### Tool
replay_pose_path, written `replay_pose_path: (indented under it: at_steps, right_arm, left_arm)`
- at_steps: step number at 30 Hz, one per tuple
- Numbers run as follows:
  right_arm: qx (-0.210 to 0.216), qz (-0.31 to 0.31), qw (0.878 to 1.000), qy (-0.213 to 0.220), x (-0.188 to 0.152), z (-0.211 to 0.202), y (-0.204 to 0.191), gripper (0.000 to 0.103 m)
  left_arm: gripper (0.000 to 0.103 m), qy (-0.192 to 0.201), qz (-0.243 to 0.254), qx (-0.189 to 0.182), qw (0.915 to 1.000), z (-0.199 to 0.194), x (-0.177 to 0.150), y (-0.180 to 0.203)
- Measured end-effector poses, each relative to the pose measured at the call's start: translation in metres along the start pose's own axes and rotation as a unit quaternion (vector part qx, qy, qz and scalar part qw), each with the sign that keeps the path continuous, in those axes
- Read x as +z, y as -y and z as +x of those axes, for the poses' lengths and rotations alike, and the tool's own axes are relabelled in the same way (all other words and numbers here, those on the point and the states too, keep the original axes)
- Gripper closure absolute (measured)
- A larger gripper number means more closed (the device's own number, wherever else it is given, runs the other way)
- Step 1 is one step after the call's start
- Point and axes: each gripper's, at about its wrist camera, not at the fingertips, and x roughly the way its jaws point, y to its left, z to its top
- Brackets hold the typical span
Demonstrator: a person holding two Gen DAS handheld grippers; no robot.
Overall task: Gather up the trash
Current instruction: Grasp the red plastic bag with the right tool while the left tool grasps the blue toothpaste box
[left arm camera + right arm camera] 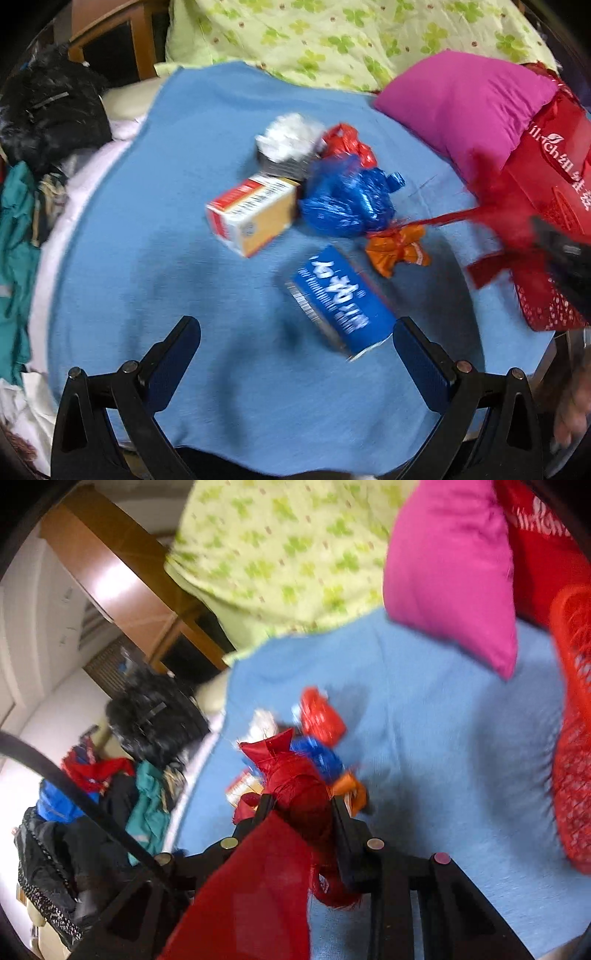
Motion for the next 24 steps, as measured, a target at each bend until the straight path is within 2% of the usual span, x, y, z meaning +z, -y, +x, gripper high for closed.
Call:
replay_pose_path:
  at_steps: [4,8,9,11,12,13,16,19,21,24]
  right_arm:
    - [0.017,-0.009,0.998,0.06,0.005,-0.038,-0.001,0.07]
    - [0.027,-0.03,0.99,0.134,0.004,-0.082,-0.002,0.07]
    - [0.031,-0.031,0.988,0.148,0.004,-0.09,-0.002,0.07]
    - [0.032,-0.032,0.982,0.181,0.002,-0.109,0.002,0.07]
    - [0.032,-0.03,0.981,0.191,0.002,-0.115,0.004,0.07]
    - [0.032,-0.025,0.979,0.201,0.001,-0.123,0.009,0.07]
    - [0.03,-0.003,0.975,0.218,0.0,-0.139,0.025,0.07]
    - [0.028,0.015,0.97,0.24,-0.003,-0.158,0.042,0.07]
    - [0.029,0.031,0.965,0.258,-0.005,-0.173,0.055,0.07]
    - [0.03,0.061,0.957,0.281,-0.006,-0.193,0.075,0.07]
  left_arm:
    - [0.0,-0.021,-0.016,0.011,0.9996,0.024,0.01,0.019]
    - [0.0,-0.047,-0.03,0.02,0.9982,0.046,0.013,0.028]
    - [0.003,-0.052,-0.036,0.016,0.9979,0.05,0.013,0.029]
    - [0.017,-0.063,-0.042,0.012,0.9971,0.056,0.013,0.029]
    - [0.03,-0.068,-0.046,0.008,0.9966,0.058,0.011,0.028]
    - [0.032,-0.07,-0.051,0.0,0.9963,0.058,0.011,0.027]
    - [0.032,-0.051,-0.049,0.001,0.9975,0.044,0.009,0.026]
    - [0.032,-0.017,-0.027,0.006,0.9995,0.015,0.007,0.036]
    - [0.032,0.005,-0.01,-0.003,0.9999,-0.008,0.006,0.049]
    - [0.032,0.046,0.042,-0.027,0.9977,-0.049,0.012,0.083]
